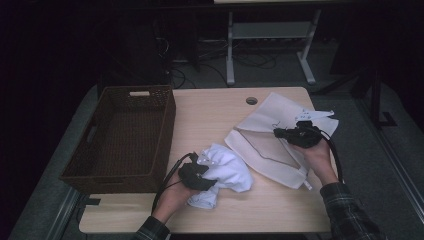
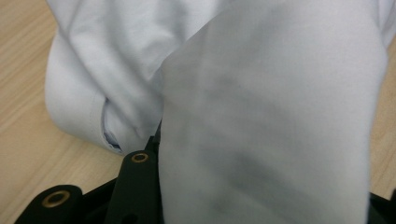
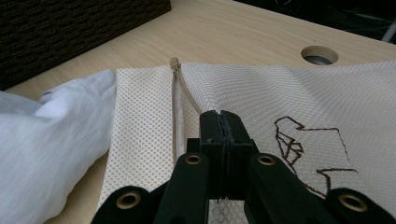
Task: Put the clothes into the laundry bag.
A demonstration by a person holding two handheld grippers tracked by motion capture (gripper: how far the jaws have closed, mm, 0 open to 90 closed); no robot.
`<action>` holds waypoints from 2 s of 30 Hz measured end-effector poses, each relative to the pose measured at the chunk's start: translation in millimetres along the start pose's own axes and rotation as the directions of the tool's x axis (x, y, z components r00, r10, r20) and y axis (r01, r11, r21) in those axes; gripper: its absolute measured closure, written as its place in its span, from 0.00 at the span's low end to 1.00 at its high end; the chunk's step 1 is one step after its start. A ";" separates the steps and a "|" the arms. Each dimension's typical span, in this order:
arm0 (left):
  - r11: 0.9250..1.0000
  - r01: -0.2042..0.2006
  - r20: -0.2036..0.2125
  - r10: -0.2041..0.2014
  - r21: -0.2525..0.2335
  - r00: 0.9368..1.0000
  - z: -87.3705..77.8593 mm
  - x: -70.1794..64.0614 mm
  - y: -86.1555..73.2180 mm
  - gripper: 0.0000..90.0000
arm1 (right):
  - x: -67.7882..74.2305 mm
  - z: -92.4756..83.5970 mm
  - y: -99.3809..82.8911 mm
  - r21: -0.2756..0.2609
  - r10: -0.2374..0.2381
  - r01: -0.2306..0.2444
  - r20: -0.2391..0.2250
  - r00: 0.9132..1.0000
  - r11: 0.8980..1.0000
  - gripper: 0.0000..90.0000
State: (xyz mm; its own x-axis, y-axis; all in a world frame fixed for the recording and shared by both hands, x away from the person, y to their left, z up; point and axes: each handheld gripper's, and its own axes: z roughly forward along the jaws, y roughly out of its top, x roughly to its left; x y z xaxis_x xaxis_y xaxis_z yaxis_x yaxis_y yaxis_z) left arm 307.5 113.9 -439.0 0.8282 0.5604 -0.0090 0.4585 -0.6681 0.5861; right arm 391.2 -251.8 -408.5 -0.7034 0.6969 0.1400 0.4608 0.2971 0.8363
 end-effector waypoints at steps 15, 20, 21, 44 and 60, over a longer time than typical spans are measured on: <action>0.996 -0.011 0.028 0.013 -0.089 1.000 -25.2 -2.9 9.8 0.65 | 5.4 6.1 -0.6 0.038 -0.018 0.018 0.009 1.000 0.999 0.98; 0.994 -0.003 0.061 0.010 -0.113 0.998 -27.4 -6.5 17.8 0.65 | 10.2 7.4 1.1 0.040 -0.028 0.028 0.000 1.000 0.999 0.98; 0.994 -0.010 0.058 0.017 -0.110 0.998 -26.9 -7.3 19.5 0.65 | 11.1 7.5 1.4 0.042 -0.029 0.029 -0.003 1.000 0.999 0.98; 0.993 -0.097 0.081 0.103 -0.072 0.991 3.1 -20.7 55.7 0.65 | 29.3 7.3 11.0 0.011 -0.064 0.065 -0.038 0.997 0.998 0.98; 0.992 -0.111 0.084 0.116 -0.063 0.990 12.8 -20.5 64.7 0.65 | 40.9 -7.7 26.7 -0.035 -0.108 0.106 -0.058 0.992 0.994 0.98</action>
State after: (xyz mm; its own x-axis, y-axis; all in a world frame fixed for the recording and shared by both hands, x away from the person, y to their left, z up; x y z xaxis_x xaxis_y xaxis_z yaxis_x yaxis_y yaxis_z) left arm 324.3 53.0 -411.3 0.8999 0.4360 -0.0089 0.3425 -0.6940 0.6333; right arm 370.6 -220.4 -376.4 -0.7792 0.6217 0.0792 0.3642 0.3463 0.8646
